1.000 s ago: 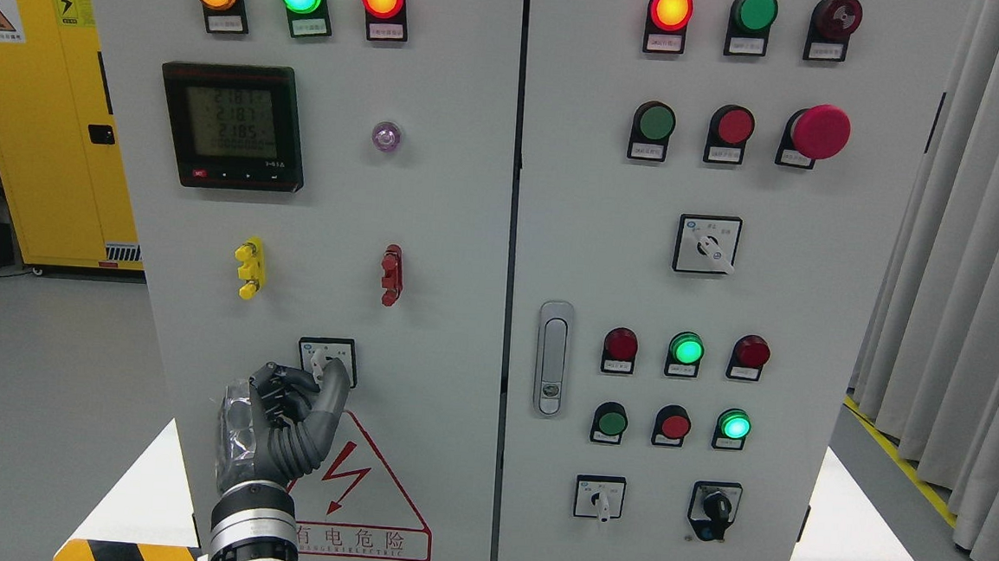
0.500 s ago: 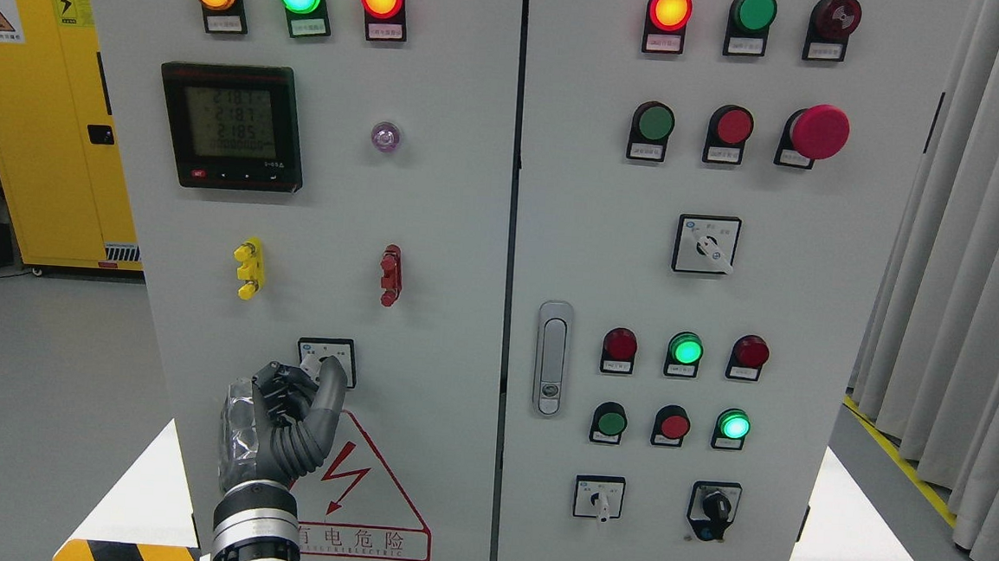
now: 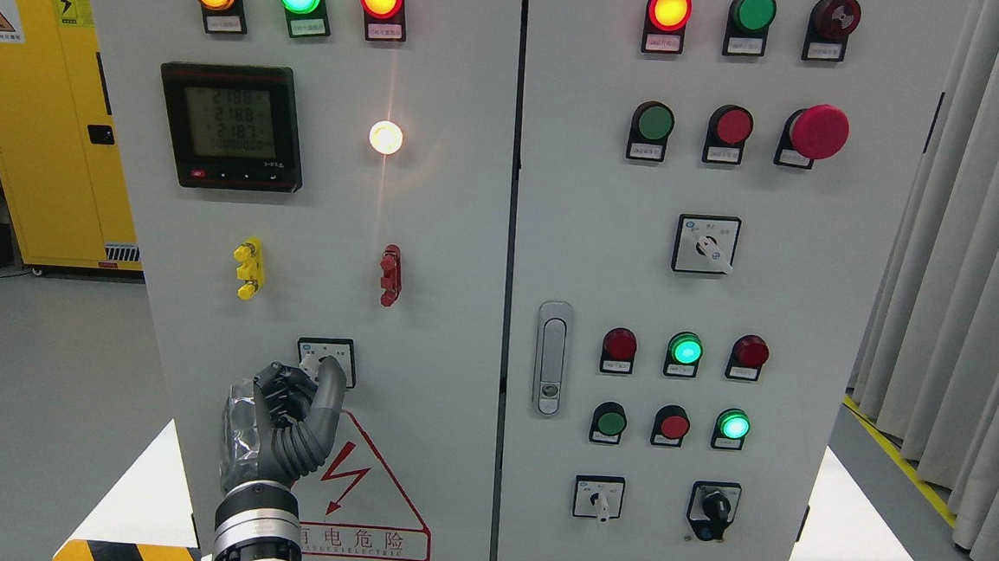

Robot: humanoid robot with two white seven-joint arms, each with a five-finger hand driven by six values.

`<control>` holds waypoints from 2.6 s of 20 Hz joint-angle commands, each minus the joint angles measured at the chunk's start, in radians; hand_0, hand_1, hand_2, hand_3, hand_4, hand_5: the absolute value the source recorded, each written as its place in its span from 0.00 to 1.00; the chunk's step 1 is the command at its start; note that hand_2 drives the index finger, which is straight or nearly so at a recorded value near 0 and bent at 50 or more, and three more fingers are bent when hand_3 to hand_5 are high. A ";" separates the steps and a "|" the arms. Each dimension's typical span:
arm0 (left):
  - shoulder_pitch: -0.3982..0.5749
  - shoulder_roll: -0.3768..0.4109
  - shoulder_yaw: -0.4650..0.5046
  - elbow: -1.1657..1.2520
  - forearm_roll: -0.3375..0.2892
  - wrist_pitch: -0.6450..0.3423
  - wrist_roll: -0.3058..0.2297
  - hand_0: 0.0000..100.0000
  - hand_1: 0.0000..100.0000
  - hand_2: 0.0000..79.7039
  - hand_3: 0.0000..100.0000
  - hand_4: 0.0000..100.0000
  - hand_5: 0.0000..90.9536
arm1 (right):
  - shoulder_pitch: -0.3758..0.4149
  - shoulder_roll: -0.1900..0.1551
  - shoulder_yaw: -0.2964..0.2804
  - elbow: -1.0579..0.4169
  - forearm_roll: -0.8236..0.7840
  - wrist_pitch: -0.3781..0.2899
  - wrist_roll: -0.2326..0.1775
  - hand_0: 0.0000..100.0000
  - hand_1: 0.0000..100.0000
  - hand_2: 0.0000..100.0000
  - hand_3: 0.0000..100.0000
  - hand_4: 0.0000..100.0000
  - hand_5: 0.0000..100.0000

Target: Turn on light switch 1

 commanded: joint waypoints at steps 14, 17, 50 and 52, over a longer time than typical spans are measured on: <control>0.002 0.000 -0.002 0.001 0.000 0.006 0.003 0.20 0.54 0.83 0.97 0.92 0.96 | 0.000 0.000 0.000 0.000 -0.029 0.001 0.001 0.00 0.50 0.04 0.00 0.00 0.00; 0.002 0.000 -0.004 -0.001 0.000 0.002 0.003 0.16 0.54 0.83 0.97 0.92 0.96 | 0.000 0.000 0.000 0.000 -0.029 0.001 -0.001 0.00 0.50 0.04 0.00 0.00 0.00; 0.412 0.047 0.016 -0.051 0.109 -0.429 0.025 0.03 0.47 0.87 1.00 0.93 0.96 | 0.000 0.000 0.000 0.000 -0.029 0.001 0.001 0.00 0.50 0.04 0.00 0.00 0.00; 0.475 0.057 0.036 -0.041 0.161 -0.464 0.020 0.03 0.47 0.87 1.00 0.94 0.97 | 0.000 0.000 0.000 0.000 -0.029 0.001 -0.001 0.00 0.50 0.04 0.00 0.00 0.00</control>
